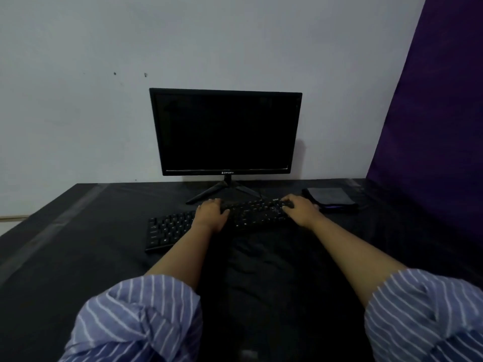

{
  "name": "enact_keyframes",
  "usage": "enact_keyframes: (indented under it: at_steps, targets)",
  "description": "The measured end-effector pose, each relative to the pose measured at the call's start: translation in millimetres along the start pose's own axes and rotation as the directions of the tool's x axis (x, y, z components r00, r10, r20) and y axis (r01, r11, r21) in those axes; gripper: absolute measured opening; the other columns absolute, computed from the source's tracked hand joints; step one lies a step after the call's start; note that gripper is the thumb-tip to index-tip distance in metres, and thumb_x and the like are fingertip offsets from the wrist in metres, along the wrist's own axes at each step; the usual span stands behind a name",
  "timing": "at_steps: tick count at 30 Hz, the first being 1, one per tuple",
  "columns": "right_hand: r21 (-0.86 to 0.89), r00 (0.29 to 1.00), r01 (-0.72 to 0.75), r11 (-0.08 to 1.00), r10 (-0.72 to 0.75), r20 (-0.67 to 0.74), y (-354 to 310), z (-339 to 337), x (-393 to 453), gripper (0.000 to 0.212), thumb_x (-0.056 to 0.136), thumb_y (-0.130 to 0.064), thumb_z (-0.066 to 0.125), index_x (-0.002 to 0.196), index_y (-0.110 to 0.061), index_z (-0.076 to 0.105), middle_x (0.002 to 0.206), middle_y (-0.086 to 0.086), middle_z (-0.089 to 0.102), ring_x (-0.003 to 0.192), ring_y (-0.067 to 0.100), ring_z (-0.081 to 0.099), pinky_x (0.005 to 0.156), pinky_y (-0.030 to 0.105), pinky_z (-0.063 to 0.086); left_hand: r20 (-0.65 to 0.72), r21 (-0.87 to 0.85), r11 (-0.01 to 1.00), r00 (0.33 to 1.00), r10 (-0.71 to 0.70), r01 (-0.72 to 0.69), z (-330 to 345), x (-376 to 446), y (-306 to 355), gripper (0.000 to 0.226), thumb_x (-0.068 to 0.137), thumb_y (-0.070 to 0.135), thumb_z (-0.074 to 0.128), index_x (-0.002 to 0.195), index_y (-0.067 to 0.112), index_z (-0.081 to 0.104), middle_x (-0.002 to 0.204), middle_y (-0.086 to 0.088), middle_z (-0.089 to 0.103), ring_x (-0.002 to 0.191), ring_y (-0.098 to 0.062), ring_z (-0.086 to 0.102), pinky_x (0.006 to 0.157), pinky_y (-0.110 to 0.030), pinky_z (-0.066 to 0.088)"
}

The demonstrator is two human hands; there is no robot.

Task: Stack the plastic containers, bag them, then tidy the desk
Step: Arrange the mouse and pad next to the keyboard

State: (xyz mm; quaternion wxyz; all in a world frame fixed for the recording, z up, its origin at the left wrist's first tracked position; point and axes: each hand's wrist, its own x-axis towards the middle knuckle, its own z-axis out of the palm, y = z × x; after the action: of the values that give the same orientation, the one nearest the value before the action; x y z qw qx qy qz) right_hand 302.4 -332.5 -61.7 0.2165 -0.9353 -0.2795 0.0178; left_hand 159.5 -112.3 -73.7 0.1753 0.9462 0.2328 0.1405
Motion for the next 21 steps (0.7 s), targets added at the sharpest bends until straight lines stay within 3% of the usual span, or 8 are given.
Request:
enact_keyframes:
  at_steps: [5,9,12,17,21]
  targets:
    - [0.076,0.999,-0.037,0.996,0.037,0.011,-11,5,-12,0.055,0.088,-0.058,0.055,0.132,-0.025,0.049,0.138,0.008,0.050,0.126,0.029,0.048,0.108,0.047,0.031,-0.005,-0.020,0.997,0.998,-0.070,0.070,-14,-28,-34,0.074,0.085,0.055,0.058,0.142,0.010,0.040,0.145,-0.016,0.043,0.135,-0.031,0.038,0.114,-0.044,0.028]
    - [0.042,0.991,-0.127,0.991,0.126,0.036,-15,15,-19,0.078,0.082,-0.066,0.056,0.145,-0.024,0.035,0.148,0.014,0.037,0.136,0.034,0.036,0.111,0.048,0.024,0.020,0.087,0.985,0.988,-0.154,0.151,-26,-53,-53,0.105,0.075,0.074,0.055,0.152,0.014,0.017,0.158,-0.016,0.014,0.147,-0.033,0.009,0.120,-0.045,0.007]
    - [0.035,0.979,-0.198,0.980,0.195,0.067,-13,22,-19,0.089,0.080,-0.070,0.056,0.149,-0.024,0.025,0.152,0.018,0.027,0.140,0.038,0.027,0.113,0.048,0.020,0.018,0.124,0.956,0.963,-0.269,0.265,-32,-67,-65,0.119,0.069,0.080,0.055,0.153,0.013,0.005,0.159,-0.022,0.002,0.147,-0.037,-0.002,0.120,-0.049,0.001]
    - [0.038,0.967,-0.247,0.968,0.244,0.078,-12,24,-18,0.101,0.074,-0.076,0.057,0.151,-0.025,0.019,0.155,0.019,0.024,0.142,0.037,0.024,0.114,0.050,0.018,0.064,0.062,0.891,0.889,-0.453,0.450,-36,-79,-81,0.137,0.055,0.084,0.062,0.153,0.013,-0.003,0.156,-0.028,-0.004,0.146,-0.040,-0.004,0.117,-0.054,-0.003]
    - [0.049,0.960,-0.266,0.963,0.260,0.106,-10,20,-14,0.111,0.065,-0.082,0.060,0.151,-0.027,0.018,0.155,0.017,0.025,0.142,0.037,0.024,0.114,0.052,0.016,0.053,0.015,0.860,0.859,-0.510,0.510,-34,-81,-86,0.144,0.050,0.087,0.062,0.152,0.009,-0.003,0.155,-0.029,0.008,0.145,-0.041,0.005,0.118,-0.052,-0.001]
